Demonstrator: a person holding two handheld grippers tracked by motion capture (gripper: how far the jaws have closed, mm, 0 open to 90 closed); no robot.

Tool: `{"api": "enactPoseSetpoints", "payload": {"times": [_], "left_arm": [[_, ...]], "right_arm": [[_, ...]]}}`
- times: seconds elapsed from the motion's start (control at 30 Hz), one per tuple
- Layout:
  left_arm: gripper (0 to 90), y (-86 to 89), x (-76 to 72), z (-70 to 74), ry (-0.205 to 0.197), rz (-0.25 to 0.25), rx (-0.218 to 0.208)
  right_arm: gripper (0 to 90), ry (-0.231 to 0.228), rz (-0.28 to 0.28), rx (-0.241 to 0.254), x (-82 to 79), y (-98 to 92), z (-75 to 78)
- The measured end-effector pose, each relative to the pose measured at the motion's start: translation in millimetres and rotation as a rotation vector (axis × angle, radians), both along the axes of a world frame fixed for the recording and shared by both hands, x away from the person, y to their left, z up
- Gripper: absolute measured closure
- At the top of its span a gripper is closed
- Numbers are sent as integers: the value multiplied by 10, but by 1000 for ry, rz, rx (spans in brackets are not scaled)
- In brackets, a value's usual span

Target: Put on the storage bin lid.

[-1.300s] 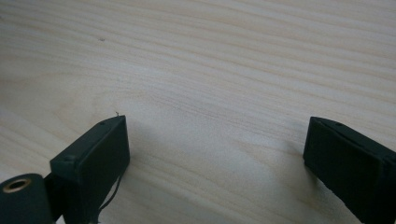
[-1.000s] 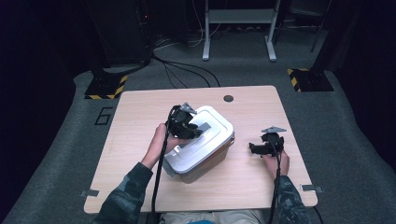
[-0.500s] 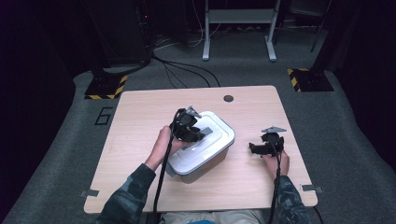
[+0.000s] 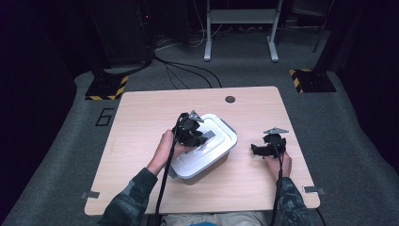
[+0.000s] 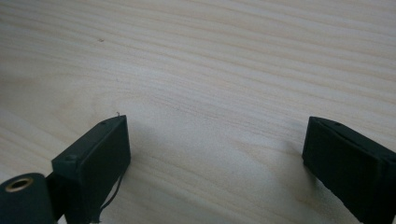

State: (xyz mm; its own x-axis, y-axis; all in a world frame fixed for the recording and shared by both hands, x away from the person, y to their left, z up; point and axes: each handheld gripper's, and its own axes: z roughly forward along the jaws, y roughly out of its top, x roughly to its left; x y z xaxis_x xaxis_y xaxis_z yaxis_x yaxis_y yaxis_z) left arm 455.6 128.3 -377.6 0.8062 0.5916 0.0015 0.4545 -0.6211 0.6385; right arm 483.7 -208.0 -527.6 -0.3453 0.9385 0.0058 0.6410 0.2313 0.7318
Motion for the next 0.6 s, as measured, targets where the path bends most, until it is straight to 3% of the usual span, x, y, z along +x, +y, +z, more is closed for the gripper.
{"api": "enactPoseSetpoints", "payload": {"times": [0.03,0.17,0.33,0.6], "left_arm": [[647,2,2,-1,2,-1,-4],[473,28,9,6,-5,20,-31],[282,120,-15,82,-40,41,-59],[133,329,-50,164,-83,110,-82]], "right_arm": [[68,1,0,0,-1,0,1],[68,1,0,0,0,0,1],[68,0,2,0,1,-1,1],[69,0,2,0,1,-1,1]]}}
